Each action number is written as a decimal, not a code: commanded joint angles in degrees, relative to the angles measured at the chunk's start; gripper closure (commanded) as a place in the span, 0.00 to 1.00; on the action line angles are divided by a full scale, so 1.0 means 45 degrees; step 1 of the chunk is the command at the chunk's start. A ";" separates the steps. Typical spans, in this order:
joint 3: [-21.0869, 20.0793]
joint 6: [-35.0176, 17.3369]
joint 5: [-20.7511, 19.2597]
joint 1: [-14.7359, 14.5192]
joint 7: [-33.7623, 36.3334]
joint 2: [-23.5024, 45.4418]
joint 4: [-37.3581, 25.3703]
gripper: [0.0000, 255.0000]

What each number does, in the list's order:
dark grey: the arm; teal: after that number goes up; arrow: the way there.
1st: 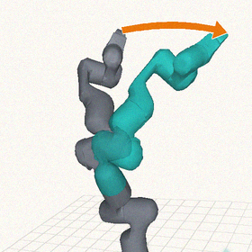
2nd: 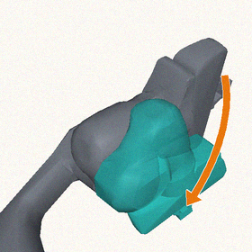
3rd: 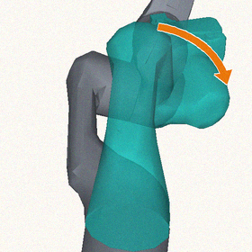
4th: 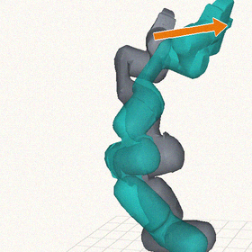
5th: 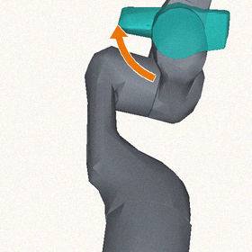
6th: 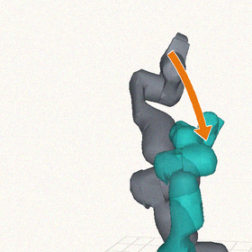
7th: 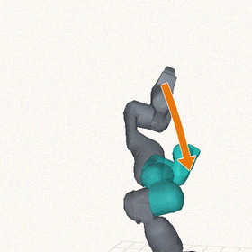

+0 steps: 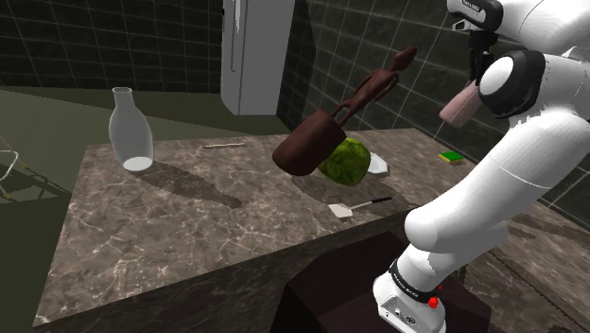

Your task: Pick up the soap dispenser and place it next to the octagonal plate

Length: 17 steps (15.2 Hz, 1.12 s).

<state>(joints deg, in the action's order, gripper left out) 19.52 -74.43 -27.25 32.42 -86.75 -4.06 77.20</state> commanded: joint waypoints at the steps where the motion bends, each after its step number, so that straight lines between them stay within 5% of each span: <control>1: 0.0049 -0.0244 0.0003 0.0037 0.0004 -0.0048 0.0255 1.00; 17: 0.0001 -0.2817 -0.0257 0.0006 0.1444 -0.1446 0.4509 1.00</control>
<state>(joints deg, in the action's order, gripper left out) 19.50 -86.33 -28.34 32.43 -80.64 -10.29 96.42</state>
